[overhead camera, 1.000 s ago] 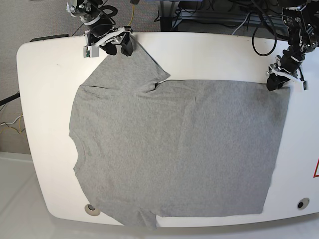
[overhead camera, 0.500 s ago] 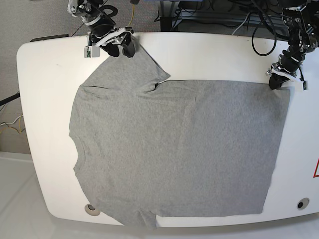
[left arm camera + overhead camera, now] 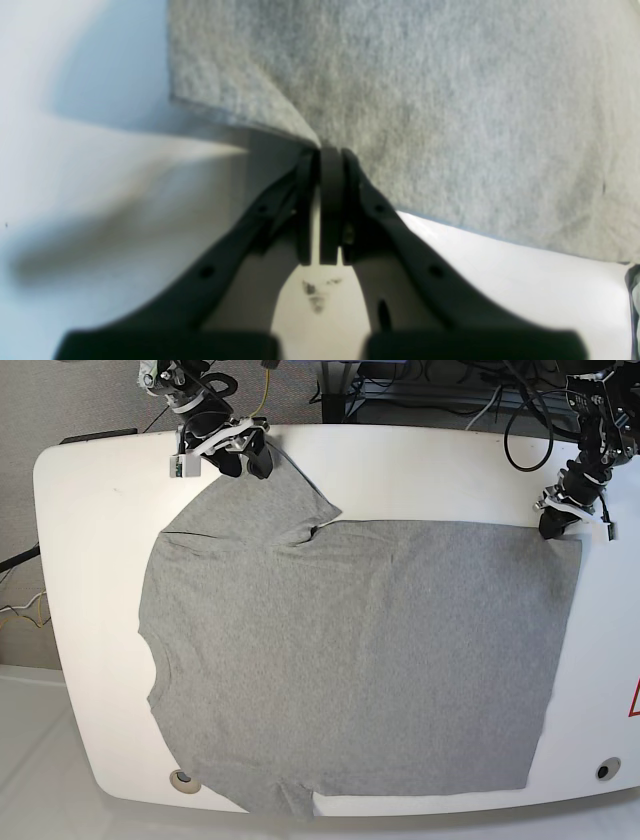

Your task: Fold the T-shirt properly

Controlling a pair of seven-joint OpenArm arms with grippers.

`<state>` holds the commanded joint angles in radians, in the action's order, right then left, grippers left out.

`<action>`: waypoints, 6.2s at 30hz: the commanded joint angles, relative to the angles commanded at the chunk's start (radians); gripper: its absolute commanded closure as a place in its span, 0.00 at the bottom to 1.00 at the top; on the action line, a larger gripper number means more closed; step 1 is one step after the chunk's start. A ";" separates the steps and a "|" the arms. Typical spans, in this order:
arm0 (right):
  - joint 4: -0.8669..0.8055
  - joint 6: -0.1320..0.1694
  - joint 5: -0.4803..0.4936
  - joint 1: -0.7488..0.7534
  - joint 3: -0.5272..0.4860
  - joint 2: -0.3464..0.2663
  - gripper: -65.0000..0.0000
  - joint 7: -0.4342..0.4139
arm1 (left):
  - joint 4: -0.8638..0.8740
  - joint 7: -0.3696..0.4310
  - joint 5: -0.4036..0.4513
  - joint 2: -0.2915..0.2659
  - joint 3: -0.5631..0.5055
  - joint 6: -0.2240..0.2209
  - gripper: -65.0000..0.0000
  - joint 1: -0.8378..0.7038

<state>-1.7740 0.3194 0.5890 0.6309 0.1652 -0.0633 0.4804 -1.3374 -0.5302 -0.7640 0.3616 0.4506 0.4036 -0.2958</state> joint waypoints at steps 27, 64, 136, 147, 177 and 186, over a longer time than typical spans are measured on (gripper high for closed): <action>-0.005 0.013 0.025 -0.012 0.008 0.000 0.41 -0.030 | 0.014 -0.032 0.002 -0.004 0.003 0.000 0.81 0.036; 0.014 0.019 0.027 -0.008 0.008 0.006 0.47 -0.014 | -0.005 -0.027 -0.012 -0.001 0.007 0.022 0.87 0.007; -0.056 0.026 0.081 0.085 0.010 0.008 1.00 0.029 | -0.136 0.002 -0.001 0.008 0.009 0.019 1.00 -0.103; -0.126 0.029 0.078 0.135 0.015 0.014 1.00 0.039 | -0.168 0.011 -0.001 0.009 0.012 0.019 1.00 -0.132; -0.178 0.036 0.080 0.110 0.062 0.008 0.56 0.050 | -0.189 -0.032 0.013 0.020 0.079 0.057 0.83 -0.127; -0.183 0.034 0.079 0.110 0.063 0.009 0.56 0.054 | -0.230 -0.028 0.012 0.013 0.114 0.063 0.52 -0.125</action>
<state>-1.9574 0.3536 0.6681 0.7411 0.2287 -0.0547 0.5341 -1.5677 -0.5586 -0.7523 0.3748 0.5650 0.4661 -0.4208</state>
